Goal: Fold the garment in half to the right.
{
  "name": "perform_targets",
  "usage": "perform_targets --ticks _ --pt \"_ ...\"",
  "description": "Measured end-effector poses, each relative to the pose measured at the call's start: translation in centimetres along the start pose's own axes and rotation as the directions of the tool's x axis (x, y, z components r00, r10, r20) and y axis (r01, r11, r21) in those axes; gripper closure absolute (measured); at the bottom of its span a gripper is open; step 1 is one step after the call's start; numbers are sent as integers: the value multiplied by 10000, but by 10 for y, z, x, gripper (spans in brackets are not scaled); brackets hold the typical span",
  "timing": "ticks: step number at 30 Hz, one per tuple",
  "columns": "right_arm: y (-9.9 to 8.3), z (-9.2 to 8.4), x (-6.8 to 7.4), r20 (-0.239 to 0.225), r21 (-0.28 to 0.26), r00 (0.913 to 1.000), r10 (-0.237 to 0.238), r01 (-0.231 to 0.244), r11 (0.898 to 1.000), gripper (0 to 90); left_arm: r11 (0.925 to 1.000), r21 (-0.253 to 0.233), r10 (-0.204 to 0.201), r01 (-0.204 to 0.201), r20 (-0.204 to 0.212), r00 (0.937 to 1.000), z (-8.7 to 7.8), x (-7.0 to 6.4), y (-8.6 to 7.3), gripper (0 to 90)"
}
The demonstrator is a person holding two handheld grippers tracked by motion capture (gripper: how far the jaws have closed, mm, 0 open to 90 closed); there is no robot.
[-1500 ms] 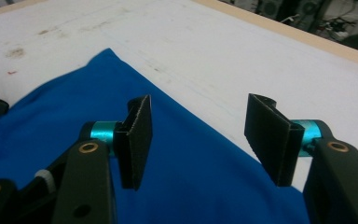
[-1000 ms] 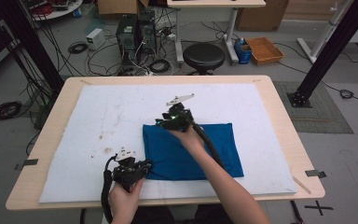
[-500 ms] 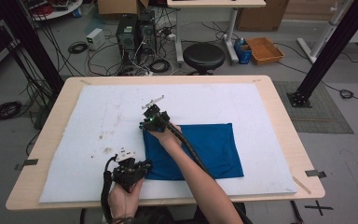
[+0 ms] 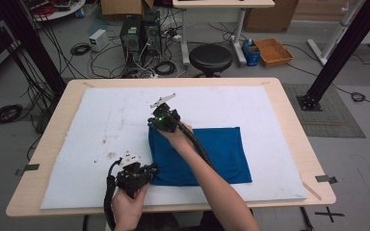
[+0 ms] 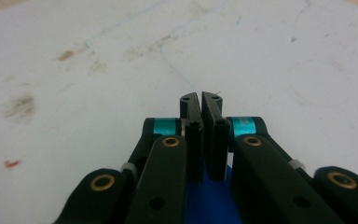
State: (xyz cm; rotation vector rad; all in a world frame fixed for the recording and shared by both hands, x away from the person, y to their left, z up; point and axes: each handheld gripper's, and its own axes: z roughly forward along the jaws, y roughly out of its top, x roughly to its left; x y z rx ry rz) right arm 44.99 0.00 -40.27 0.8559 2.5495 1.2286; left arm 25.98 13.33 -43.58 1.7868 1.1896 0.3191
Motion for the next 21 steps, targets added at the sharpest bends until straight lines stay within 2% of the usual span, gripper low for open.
perform_targets --ticks 3,6,9,10,11,12,15,16,17,18,19,20,21 --pt "-1 -23 -11 -464 -345 9984 329 -345 9988 883 9982 -318 515 -505 346 9981 -2 -16 10 850" --pt "-5 -48 -24 -516 -524 9979 402 -429 9977 883 9964 -368 793 -763 881 9930 2 -34 22 850" --pt "-13 -75 -40 -520 -677 9975 471 -506 9964 883 9926 -320 1205 -1174 1250 9848 12 -52 32 850" --pt "-16 -83 -46 -555 -729 9971 525 -565 9957 883 9921 -304 1245 -1215 1376 9826 16 -58 34 851" --pt "-20 -91 -52 -567 -762 9964 632 -674 9948 883 9921 -304 1245 -1215 1376 9826 16 -58 34 850" --pt "-24 -100 -58 -536 -803 9962 684 -726 9941 883 9908 -286 1355 -1326 1625 9774 26 -68 39 850" --pt "-36 -121 -75 -351 -836 9962 801 -828 9930 883 9908 -153 1349 -1347 2065 9691 42 -84 44 850" --pt "-41 -127 -80 -285 -861 9958 864 -886 9923 883 9903 -103 1371 -1382 2174 9664 48 -89 46 850" --pt "-41 -127 -80 -285 -861 9958 864 -886 9923 883 9903 -103 1371 -1382 2174 9664 48 -89 46 850" --pt "-50 -138 -90 -153 -852 9947 1019 -1029 9910 883 9899 -86 1399 -1417 2294 9632 54 -95 47 850" --pt "-55 -144 -95 -83 -833 9942 1074 -1077 9907 883 9888 7 1440 -1491 2545 9563 66 -107 50 850" --pt "-60 -149 -100 5 -845 9934 1144 -1140 9899 883 9882 29 1471 -1534 2645 9531 72 -112 51 850" --pt "-60 -149 -100 5 -845 9934 1144 -1140 9899 883 9882 29 1471 -1534 2645 9531 72 -112 51 850"
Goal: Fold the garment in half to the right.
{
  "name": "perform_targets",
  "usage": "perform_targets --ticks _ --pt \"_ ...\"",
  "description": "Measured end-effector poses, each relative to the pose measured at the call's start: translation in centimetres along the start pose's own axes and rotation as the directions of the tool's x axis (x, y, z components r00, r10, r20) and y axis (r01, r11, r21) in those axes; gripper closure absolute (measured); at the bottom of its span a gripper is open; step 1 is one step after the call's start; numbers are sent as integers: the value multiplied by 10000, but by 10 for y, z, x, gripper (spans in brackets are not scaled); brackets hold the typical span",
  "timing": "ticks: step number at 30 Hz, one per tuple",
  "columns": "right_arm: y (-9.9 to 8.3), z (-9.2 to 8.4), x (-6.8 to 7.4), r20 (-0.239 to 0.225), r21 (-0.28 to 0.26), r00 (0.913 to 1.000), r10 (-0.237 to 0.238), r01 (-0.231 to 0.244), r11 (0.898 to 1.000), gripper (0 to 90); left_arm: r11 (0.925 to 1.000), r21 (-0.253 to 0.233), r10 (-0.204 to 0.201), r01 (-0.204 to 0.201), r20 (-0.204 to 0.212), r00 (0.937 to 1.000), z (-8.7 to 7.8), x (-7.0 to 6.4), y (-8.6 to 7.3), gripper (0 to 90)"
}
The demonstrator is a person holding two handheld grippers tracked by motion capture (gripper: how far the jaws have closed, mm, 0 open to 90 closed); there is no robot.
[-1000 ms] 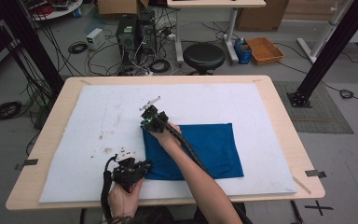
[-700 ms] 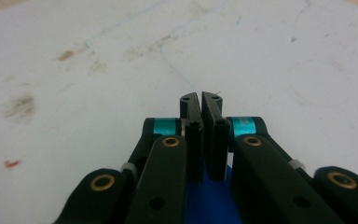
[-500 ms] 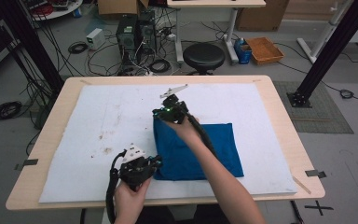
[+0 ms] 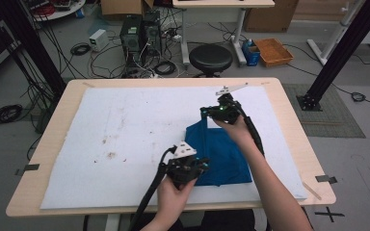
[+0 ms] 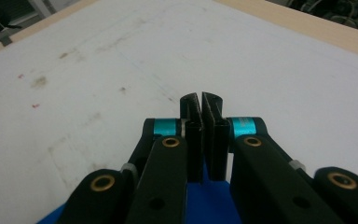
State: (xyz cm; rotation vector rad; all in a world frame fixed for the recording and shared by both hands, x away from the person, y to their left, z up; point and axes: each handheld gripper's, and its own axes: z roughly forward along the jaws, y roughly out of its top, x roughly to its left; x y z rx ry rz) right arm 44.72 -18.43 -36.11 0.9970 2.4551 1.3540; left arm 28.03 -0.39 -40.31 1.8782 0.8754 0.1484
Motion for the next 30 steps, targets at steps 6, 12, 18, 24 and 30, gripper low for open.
perform_targets --ticks 6,12,18,24,30 --pt "-23 -24 -29 778 462 9969 90 -126 9989 883 9992 401 55 -77 547 9985 46 -18 11 850" --pt "-37 -33 -47 1433 783 9897 27 -141 9968 883 9975 704 47 -91 635 9980 76 -24 14 850" --pt "-47 -34 -61 1961 1087 9805 -77 -139 9940 883 9972 743 -42 -9 678 9977 96 -30 16 849" --pt "-55 -39 -68 2630 1196 9647 149 -479 9917 752 9993 355 90 -128 1036 9946 97 -31 15 609" --pt "-58 -57 -62 3005 597 9529 421 -628 9962 687 9989 -302 381 -352 1034 9939 72 -21 21 549"
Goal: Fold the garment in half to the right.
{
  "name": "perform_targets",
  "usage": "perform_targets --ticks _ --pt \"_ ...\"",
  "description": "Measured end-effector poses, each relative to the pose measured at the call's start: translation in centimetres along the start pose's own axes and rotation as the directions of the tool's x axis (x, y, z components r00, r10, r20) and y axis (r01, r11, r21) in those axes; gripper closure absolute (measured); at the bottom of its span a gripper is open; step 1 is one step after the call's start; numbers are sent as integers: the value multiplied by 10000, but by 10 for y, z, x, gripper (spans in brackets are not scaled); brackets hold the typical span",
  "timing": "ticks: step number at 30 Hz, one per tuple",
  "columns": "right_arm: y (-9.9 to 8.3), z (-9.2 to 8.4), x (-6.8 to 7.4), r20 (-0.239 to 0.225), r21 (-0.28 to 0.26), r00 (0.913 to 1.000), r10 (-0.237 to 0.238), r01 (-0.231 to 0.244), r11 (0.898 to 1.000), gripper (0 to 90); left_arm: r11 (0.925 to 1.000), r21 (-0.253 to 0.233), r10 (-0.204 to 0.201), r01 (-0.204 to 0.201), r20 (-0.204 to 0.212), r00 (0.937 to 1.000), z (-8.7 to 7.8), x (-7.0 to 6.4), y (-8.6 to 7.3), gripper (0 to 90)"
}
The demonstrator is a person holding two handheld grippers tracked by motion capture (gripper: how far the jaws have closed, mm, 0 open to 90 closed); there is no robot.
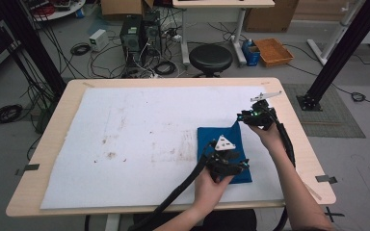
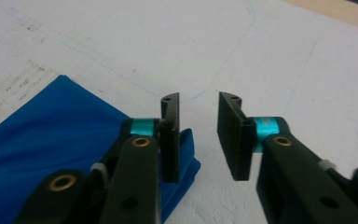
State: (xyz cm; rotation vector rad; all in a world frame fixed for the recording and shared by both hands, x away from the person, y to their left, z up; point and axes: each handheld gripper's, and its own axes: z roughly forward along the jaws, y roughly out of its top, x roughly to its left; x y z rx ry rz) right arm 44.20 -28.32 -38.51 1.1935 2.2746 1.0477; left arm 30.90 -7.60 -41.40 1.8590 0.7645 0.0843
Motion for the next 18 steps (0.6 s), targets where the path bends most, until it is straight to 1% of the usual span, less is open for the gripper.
perform_targets --ticks 1,2,3,4,5,6,7,8,9,10,11,12,13,14,15,16,17,18 --pt "-8 -8 5 51 -259 10000 53 -52 9996 687 9999 -141 -49 48 -68 10000 -15 6 1 549" --pt "-8 -8 5 51 -259 10000 53 -52 9996 687 9999 -141 -49 48 -68 10000 -15 6 1 549" --pt "-19 -15 10 -46 -173 9997 242 -243 9996 687 9995 -303 -58 49 -281 9996 -31 13 1 548" --pt "-25 -18 14 -151 -150 9993 331 -333 9993 679 9993 -378 -81 66 -386 9992 -39 17 0 547" --pt "-25 -18 14 -151 -150 9993 331 -333 9993 679 9993 -378 -81 66 -386 9992 -39 17 0 545" --pt "-41 -29 25 -173 -70 9997 186 -187 9998 672 9990 -449 -108 81 -601 9981 -57 26 -2 539" --pt "-50 -35 31 -184 -78 9998 95 -97 9999 665 9989 -472 -97 61 -755 9971 -65 31 -4 539" --pt "-59 -41 36 -252 -94 9997 21 -23 10000 665 9989 -472 -97 61 -755 9971 -65 31 -4 539" --pt "-68 -48 41 -348 -136 9994 -31 26 9999 665 9988 -493 -80 33 -936 9956 -74 35 -6 538" --pt "-68 -48 41 -348 -136 9994 -31 26 9999 665 9987 -509 -60 5 -1074 9942 -82 39 -8 538" --pt "-83 -60 51 -600 -81 9982 -48 44 10000 665 9987 -508 -28 -44 -1401 9901 -98 47 -13 538" --pt "-90 -66 55 -707 -147 9975 -58 48 9999 665 9987 -508 -28 -44 -1401 9901 -98 47 -13 533" --pt "-97 -71 59 -801 -173 9968 51 -65 9998 657 9986 -528 -63 -24 -1635 9865 -112 54 -18 528" --pt "-103 -76 62 -936 -230 9955 176 -198 9995 650 9986 -528 -63 -24 -1635 9865 -112 54 -18 526" --pt "-110 -80 65 -1139 -216 9926 431 -458 9987 647 9983 -584 -138 29 -1874 9822 -125 59 -25 525" --pt "-116 -82 67 -1268 -287 9902 591 -633 9976 643 9983 -584 -138 29 -1874 9822 -125 59 -25 525" --pt "-121 -84 70 -1353 -260 9877 782 -824 9963 643 9980 -633 -143 10 -2102 9775 -137 64 -31 524" --pt "-125 -85 73 -1392 -171 9856 956 -990 9949 636 9980 -633 -143 10 -2102 9775 -137 64 -31 520"
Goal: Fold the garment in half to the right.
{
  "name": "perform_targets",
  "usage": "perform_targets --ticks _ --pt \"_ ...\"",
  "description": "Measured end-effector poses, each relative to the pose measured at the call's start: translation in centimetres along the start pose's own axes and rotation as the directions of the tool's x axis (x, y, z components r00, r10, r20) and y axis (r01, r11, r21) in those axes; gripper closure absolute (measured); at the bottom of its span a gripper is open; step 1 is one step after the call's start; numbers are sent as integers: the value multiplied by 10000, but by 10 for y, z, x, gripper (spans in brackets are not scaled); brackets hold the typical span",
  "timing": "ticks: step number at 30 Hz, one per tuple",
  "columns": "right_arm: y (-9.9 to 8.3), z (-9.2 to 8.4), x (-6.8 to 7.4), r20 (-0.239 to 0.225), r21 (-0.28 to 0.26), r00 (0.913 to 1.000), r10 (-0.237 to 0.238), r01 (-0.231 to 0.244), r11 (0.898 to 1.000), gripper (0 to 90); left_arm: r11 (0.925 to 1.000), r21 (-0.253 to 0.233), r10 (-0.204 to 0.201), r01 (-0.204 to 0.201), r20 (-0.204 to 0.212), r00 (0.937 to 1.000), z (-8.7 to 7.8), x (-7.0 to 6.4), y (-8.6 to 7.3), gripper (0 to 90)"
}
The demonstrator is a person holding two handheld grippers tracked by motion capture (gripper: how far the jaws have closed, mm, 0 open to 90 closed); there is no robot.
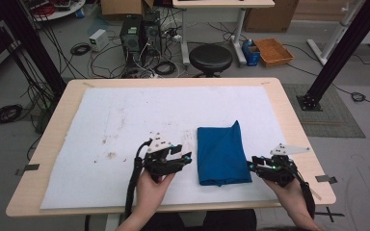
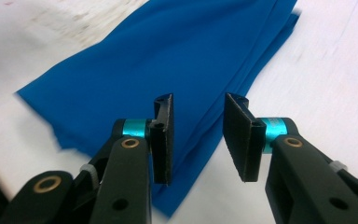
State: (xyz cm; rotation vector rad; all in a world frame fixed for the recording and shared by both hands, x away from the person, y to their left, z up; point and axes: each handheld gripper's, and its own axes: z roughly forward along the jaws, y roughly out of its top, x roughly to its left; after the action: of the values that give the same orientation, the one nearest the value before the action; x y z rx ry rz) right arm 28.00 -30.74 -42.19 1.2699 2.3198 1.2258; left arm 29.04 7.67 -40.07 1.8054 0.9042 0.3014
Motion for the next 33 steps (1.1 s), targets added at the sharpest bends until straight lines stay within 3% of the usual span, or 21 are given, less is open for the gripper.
perform_targets --ticks 3,5,10,12,15,19,29,33 --pt "-9 2 7 129 177 9999 79 -82 9998 623 9998 -160 58 -68 -601 9982 -18 13 -8 508" --pt "-11 4 9 200 228 9998 -28 23 9997 623 9997 -218 94 -110 -729 9973 -22 16 -10 505" --pt "-15 12 11 133 744 9991 -409 398 9964 900 9987 -496 -191 141 -1009 9947 -32 28 -12 499" --pt "-15 9 12 130 647 9982 -593 584 9962 900 9985 -512 -226 175 -1022 9945 -33 30 -13 499" --pt "-16 4 12 210 533 9987 -467 455 9975 900 9983 -541 -288 235 -1002 9946 -33 31 -13 499" --pt "-21 -2 7 -48 462 10000 25 -23 9989 900 9987 -467 -266 223 -954 9951 -32 31 -13 500" --pt "-29 -10 1 417 737 9991 105 -135 9972 900 9990 -359 -294 262 -921 9953 -33 32 -15 500" --pt "-21 -13 -1 624 389 9980 11 -35 9992 803 9993 -273 -267 243 -880 9958 -31 31 -14 500"
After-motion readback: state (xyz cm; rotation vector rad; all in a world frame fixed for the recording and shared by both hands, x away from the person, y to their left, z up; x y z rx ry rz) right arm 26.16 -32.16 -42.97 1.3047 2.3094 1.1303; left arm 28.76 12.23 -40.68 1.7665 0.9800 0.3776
